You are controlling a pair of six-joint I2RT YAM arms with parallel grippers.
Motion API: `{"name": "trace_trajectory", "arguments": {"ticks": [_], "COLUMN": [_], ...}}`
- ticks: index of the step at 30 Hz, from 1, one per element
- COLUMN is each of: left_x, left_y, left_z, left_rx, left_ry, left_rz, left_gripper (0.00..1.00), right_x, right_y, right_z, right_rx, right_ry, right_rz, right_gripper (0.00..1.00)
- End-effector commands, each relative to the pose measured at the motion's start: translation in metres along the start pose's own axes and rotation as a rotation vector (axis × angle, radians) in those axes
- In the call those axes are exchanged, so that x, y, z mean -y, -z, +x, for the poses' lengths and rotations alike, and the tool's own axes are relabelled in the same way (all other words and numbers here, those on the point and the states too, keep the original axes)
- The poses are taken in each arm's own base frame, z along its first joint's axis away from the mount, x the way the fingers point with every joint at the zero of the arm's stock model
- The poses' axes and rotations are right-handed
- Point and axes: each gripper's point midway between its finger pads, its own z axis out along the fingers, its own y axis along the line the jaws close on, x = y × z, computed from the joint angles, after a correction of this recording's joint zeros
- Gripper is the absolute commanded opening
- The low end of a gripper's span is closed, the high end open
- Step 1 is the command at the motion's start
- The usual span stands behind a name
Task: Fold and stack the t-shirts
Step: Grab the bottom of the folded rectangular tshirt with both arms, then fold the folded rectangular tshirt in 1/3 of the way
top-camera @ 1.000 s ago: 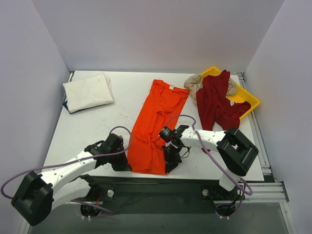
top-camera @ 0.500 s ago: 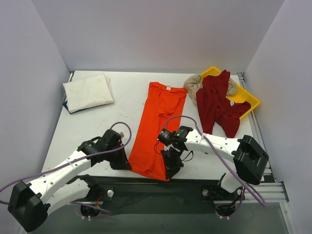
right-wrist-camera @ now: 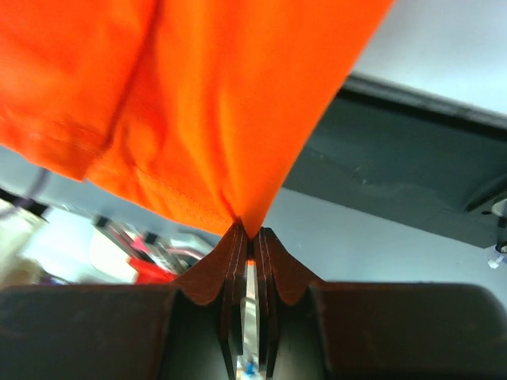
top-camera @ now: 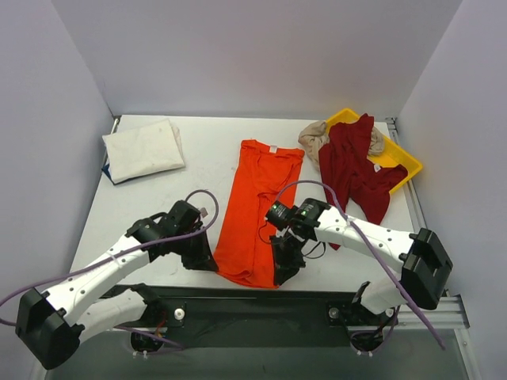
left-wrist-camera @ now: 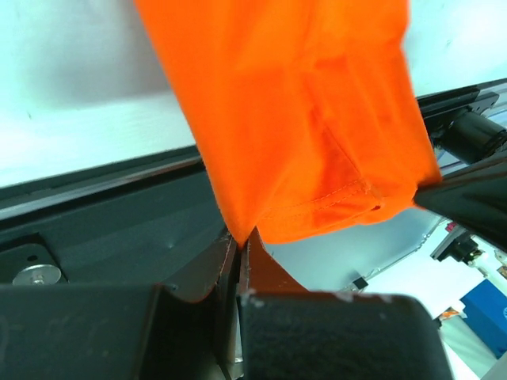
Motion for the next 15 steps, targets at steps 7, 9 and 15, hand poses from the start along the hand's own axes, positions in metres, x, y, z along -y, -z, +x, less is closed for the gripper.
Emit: {"name": "trace_trajectory", "arguments": {"ticks": [7, 9, 15], "left_x": [0.055, 0.06, 0.077], "left_y": [0.008, 0.005, -0.009], "left_z": [-0.074, -0.088, -0.124], "left_rx": [0.165, 0.18, 0.203], "left_ry": [-0.071, -0.065, -0.056], "left_rz": [0.131, 0.135, 0.188], "left_gripper": [0.0, 0.0, 0.0], "right_x": [0.015, 0.017, 0.025], "right_y": [0.04, 0.043, 0.057], "right_z": [-0.057, -0.068, -0.104], "right_rx": [0.136, 0.151, 0.216], "right_ry": [-0.062, -0.066, -0.11], "right_rz": [0.031, 0.042, 0.059], "right_gripper": [0.0, 0.0, 0.0]}}
